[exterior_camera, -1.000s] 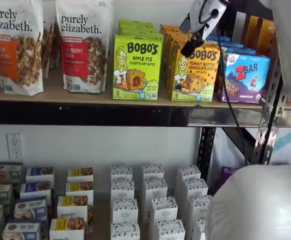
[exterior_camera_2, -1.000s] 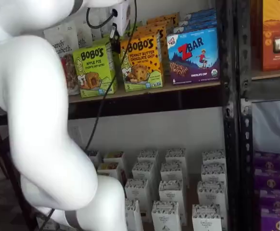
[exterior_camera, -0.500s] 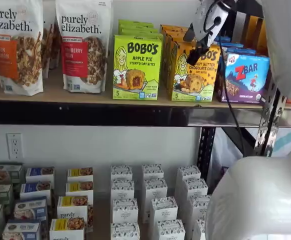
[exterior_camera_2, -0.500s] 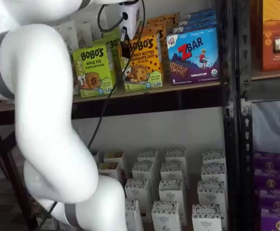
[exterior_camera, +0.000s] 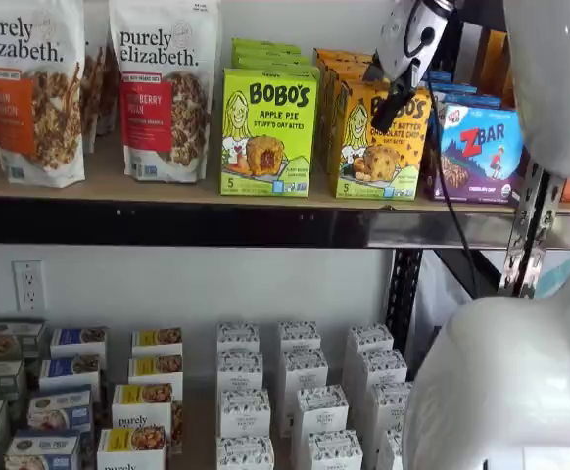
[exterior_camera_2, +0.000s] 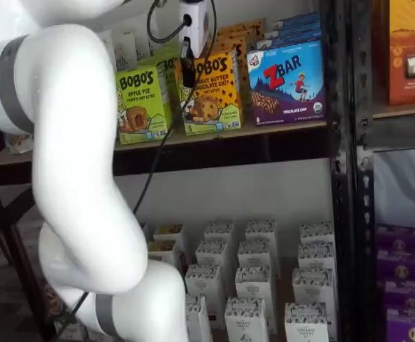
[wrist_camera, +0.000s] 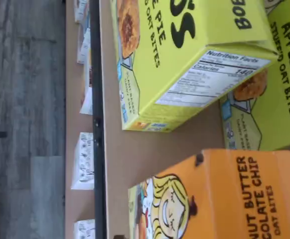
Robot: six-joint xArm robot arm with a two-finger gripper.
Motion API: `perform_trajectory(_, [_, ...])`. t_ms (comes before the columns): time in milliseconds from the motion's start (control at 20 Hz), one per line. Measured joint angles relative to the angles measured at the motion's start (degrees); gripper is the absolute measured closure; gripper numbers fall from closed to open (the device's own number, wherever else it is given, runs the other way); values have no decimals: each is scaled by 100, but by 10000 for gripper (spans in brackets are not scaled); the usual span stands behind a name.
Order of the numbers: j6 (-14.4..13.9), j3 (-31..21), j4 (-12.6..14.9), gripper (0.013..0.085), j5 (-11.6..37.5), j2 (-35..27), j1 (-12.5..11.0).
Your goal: Pick up the orange box on the top shelf, the fifth box from the left
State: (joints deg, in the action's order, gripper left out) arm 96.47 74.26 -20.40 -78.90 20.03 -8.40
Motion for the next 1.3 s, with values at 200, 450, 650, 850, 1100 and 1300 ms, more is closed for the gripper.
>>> perform_trajectory(200, [-45,234,86,130,-305,-172,24])
perform_trajectory(450, [-118,487,310,130,-605,-358,99])
perform_trajectory(650, [-154,556,331,130,-663,-423,135])
perform_trajectory(850, [-236,657,485,130,-756,-504,232])
perform_trajectory(1100, [-348,692,652,130,-757,-547,368])
perform_trajectory(1300, [-398,717,702,130,-788,-568,421])
